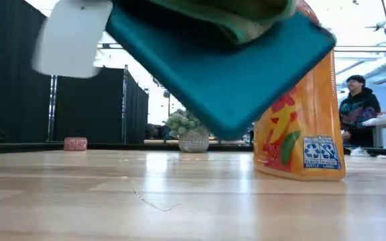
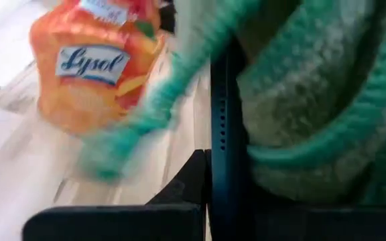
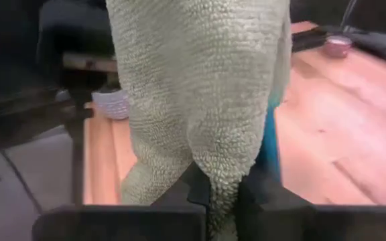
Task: Apply microfiber cloth
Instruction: Wipe the back of the cellphone with a microfiber cloth
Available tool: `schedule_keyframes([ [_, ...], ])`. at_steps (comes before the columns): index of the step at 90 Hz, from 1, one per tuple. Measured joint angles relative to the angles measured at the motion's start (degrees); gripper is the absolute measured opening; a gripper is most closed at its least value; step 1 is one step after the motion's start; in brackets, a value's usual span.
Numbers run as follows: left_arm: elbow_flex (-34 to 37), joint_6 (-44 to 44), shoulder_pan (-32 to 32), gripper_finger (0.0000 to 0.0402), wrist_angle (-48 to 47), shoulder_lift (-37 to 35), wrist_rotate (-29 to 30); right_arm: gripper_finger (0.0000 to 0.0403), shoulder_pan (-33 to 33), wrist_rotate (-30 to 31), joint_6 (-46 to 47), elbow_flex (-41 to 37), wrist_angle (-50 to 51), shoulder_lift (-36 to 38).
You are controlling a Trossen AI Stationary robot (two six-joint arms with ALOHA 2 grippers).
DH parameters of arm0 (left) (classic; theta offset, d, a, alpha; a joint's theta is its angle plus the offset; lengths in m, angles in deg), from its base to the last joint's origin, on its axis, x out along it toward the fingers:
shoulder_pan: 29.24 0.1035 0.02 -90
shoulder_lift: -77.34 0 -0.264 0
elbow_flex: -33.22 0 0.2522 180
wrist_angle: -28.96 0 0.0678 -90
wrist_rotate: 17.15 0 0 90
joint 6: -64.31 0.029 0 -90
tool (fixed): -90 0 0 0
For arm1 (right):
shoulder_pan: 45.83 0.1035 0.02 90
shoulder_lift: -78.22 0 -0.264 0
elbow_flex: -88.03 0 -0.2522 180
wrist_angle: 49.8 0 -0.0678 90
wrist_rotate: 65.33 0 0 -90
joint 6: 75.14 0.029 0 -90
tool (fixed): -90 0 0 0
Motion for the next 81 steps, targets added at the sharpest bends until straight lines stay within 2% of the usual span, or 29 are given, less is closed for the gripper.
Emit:
schedule_keyframes([
  [14, 0.1, 0.5, 0.0, 0.0009, 1.0, 0.1, -0.4, 0.0008, 1.4, -1.3, 6.7, 0.0, 7.0, -0.9],
  [47, -0.1, 1.7, -0.1, 0.0009, 2.3, 0.0, -1.1, 0.0008, 8.5, -1.1, 29.7, -0.2, 25.9, -1.0],
  [67, -0.2, 1.4, -0.2, 0.0009, 2.9, 0.0, -1.6, 0.0008, 10.8, 0.4, 33.8, -0.2, 26.2, -2.4],
  [81, -0.2, 1.1, -0.2, 0.0009, 4.3, -0.1, -0.1, 0.0009, 10.0, 0.5, 31.3, -0.2, 21.4, -4.9],
])
